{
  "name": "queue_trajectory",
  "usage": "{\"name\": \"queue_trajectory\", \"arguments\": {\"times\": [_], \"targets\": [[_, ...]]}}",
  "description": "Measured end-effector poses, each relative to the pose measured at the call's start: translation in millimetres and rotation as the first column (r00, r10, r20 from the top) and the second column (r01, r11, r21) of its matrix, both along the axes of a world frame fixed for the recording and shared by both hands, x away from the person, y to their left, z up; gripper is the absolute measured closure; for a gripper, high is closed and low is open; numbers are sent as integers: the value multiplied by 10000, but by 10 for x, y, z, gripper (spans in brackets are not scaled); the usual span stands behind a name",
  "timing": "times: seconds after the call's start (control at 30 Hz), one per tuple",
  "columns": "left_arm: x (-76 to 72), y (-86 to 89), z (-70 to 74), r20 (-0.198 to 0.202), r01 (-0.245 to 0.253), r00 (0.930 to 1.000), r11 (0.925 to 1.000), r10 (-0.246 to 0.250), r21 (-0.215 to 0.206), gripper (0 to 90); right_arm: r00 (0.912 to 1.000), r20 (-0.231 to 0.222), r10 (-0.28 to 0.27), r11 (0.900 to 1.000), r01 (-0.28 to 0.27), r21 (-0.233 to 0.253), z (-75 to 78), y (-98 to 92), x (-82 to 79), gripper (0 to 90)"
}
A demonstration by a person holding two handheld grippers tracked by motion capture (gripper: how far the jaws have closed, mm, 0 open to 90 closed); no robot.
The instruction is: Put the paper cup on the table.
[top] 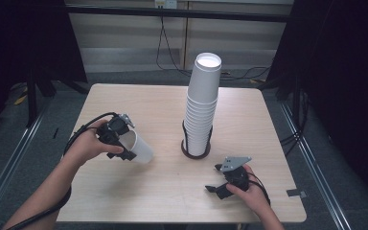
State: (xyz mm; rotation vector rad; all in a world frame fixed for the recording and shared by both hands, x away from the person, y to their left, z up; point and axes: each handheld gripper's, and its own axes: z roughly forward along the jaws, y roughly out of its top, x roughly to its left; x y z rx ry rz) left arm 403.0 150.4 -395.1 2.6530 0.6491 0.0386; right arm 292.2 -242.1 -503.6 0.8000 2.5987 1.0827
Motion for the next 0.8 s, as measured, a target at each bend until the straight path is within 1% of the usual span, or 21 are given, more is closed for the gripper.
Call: {"name": "queue_trajectory", "arguments": {"times": [0.13,0.2,0.23,0.37,0.5,0.63,0.73,0.8], "targets": [[9,-27,-19,-61,-83,9999,10000,83,10,98,10000,0,1,10000,-1,1,0,0,0,120],[15,-41,-24,-35,-24,10000,10000,25,42,96,10000,2,0,10000,0,0,0,0,0,120],[14,-49,-24,-42,-93,9999,10000,93,6,96,10000,1,1,10000,-1,0,0,0,0,120],[24,-76,-18,-43,32,10000,10000,-32,35,95,10000,-1,0,10000,0,2,0,0,0,120],[25,-93,-14,-60,-120,9999,9999,119,-43,90,10000,-1,-1,10000,1,1,0,0,0,120],[35,-96,-21,-47,16,10000,9999,-16,101,87,10000,4,2,10000,-2,-1,0,0,0,120],[45,-103,-26,-81,57,10000,9998,-56,208,83,10000,2,2,10000,-2,1,0,0,0,120],[51,-111,-25,-79,4,10000,9998,-2,193,80,10000,-1,0,10000,0,1,0,0,0,120]]}}
